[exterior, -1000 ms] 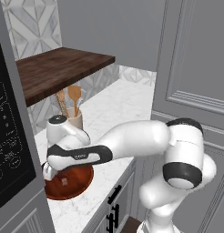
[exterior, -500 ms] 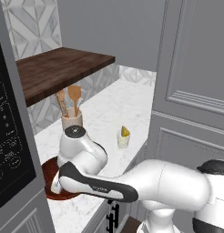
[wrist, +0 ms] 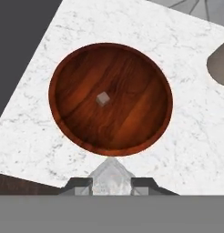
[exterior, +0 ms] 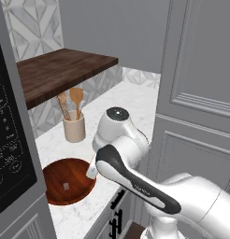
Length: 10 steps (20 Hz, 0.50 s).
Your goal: Grab a lemon wedge from the fridge and one ice cube from the ice bowl, and put them in the glass of lemonade.
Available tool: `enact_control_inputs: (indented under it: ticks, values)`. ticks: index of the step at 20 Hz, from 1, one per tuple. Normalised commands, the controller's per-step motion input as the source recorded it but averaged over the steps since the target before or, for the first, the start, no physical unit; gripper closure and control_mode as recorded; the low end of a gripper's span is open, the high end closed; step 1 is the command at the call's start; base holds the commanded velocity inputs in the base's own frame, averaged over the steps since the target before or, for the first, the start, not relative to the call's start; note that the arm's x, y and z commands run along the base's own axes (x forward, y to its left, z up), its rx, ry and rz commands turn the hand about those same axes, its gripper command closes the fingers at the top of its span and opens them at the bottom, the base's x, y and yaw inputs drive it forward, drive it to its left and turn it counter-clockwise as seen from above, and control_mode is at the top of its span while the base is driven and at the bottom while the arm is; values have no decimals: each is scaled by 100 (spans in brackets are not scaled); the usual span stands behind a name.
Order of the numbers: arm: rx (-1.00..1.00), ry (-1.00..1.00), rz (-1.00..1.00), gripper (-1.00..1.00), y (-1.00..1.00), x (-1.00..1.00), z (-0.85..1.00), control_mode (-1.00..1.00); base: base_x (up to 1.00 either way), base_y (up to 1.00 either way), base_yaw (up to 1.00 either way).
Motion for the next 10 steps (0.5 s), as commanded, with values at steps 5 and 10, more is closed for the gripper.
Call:
enact_control_inputs:
  ticks: [5, 10]
  values:
    - [-18, 2, -2, 100, -38, 0, 43, -100, 0, 0, 0]
    - [4, 0, -16, 100, -70, 3, 26, -100, 0, 0, 0]
